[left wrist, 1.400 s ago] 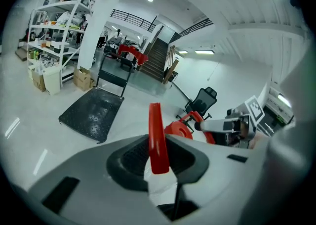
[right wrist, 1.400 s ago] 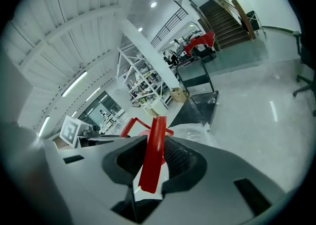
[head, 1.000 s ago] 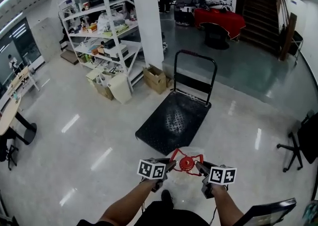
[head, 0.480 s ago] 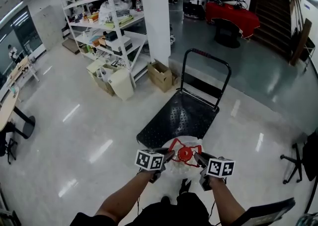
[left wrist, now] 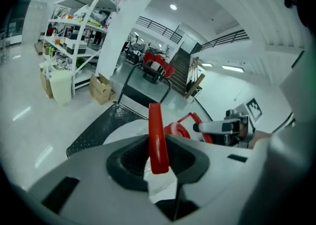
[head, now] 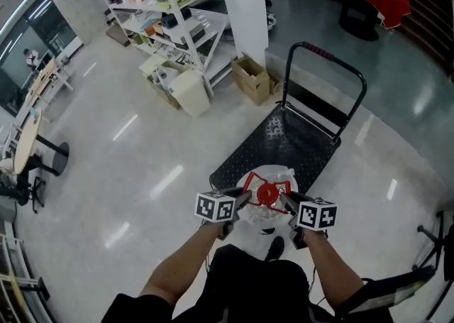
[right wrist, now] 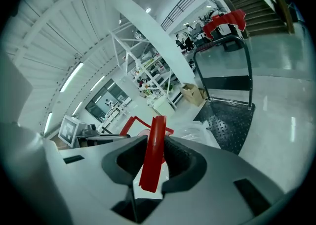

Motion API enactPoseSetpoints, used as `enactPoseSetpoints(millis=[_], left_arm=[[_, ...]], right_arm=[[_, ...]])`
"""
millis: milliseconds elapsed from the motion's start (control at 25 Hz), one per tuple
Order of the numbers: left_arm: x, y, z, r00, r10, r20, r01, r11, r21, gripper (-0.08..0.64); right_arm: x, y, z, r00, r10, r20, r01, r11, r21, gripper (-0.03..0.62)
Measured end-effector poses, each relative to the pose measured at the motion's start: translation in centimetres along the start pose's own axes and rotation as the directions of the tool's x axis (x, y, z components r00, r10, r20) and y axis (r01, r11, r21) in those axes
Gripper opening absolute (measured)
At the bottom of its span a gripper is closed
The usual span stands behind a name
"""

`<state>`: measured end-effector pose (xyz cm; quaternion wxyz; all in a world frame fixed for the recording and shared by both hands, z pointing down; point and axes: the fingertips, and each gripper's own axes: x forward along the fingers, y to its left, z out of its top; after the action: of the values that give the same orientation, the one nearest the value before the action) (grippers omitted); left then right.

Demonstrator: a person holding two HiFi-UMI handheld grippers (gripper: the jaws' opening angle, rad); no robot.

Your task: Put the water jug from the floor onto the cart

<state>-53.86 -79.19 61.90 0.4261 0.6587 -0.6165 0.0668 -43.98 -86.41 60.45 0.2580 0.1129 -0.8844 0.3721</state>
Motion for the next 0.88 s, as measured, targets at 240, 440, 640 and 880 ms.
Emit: enactPoseSetpoints(millis=[240, 440, 640, 880], left_arm=[[4.6, 5.8, 2.3, 1.0, 0.004, -0.03, -0.006, 0.999, -0.053, 0.081], [7.6, 9.6, 3.7, 0.995, -0.024, -0.096, 0.02, 0.999, -0.048, 0.081], [9.9, 13.4, 4.4, 0.99, -0.028, -0.138, 0.023, 0.999, -0.044, 0.081], [13.0, 17.0, 2.4, 0.982, -0.03, -0.185, 0.017, 0.997, -0.071, 0.081]], right_arm=[[6.4, -3.4, 3.3, 0.999, -0.035, -0.038, 0.036, 0.999, 0.013, 0.1], [10.5, -5.5, 4.5, 0.995, -0.076, -0.06, 0.08, 0.994, 0.074, 0.1], [14.3, -7.1, 5.0, 0.992, -0.105, -0.065, 0.112, 0.988, 0.11, 0.1], [18.2, -9.8, 3.3, 0.982, -0.152, -0.109, 0.164, 0.98, 0.113, 0.1]])
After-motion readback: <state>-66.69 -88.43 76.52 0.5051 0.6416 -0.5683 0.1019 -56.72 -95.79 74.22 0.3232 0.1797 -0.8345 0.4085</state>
